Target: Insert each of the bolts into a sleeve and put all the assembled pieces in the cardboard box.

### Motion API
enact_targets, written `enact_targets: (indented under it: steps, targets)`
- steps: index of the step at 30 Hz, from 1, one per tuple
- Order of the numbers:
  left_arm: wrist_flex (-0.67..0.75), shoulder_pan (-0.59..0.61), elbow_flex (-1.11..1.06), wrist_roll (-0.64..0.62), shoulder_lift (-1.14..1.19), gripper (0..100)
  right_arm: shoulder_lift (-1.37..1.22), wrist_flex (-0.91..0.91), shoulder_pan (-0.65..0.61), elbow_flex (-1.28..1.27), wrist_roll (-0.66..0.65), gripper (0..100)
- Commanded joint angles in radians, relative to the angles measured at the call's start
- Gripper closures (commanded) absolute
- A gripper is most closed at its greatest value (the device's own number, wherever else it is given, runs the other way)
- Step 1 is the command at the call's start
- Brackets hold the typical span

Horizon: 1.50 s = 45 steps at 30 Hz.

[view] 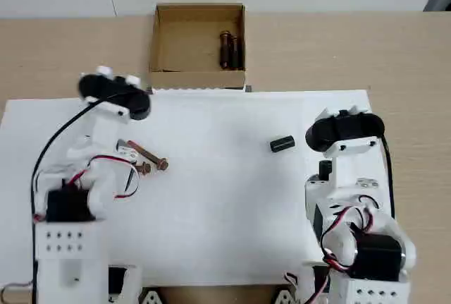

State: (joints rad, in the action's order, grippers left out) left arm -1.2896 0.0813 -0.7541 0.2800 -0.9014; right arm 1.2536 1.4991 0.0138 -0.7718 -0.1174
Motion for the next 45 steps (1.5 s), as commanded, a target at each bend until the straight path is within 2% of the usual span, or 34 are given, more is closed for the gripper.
enact_targets:
  steps: [1, 4, 6, 20, 29, 40, 45]
  targets:
    - [-0.071, -0.002, 0.050, 0.157, 0.101, 99, 0.007, -0.054, 0.010, 0.006, 0.003, 99.5]
    - [-0.141, -0.002, 0.051, 0.379, 0.180, 99, 0.001, -0.084, 0.010, 0.006, 0.003, 99.5]
    - [-0.153, -0.002, 0.051, 0.477, 0.221, 99, 0.001, -0.101, 0.010, -0.005, 0.003, 99.5]
    - [-0.155, 0.000, 0.222, 0.836, 0.489, 99, -0.001, -0.222, 0.010, -0.083, 0.003, 99.5]
    - [-0.132, 0.029, 0.251, 0.942, 0.621, 91, -0.001, -0.222, 0.010, -0.083, 0.003, 99.5]
    - [-0.028, 0.032, 0.259, 0.947, 0.717, 88, -0.001, -0.236, 0.010, -0.083, -0.002, 99.5]
    - [0.048, 0.035, 0.259, 0.947, 0.779, 88, -0.001, -0.237, 0.007, -0.083, -0.048, 99.5]
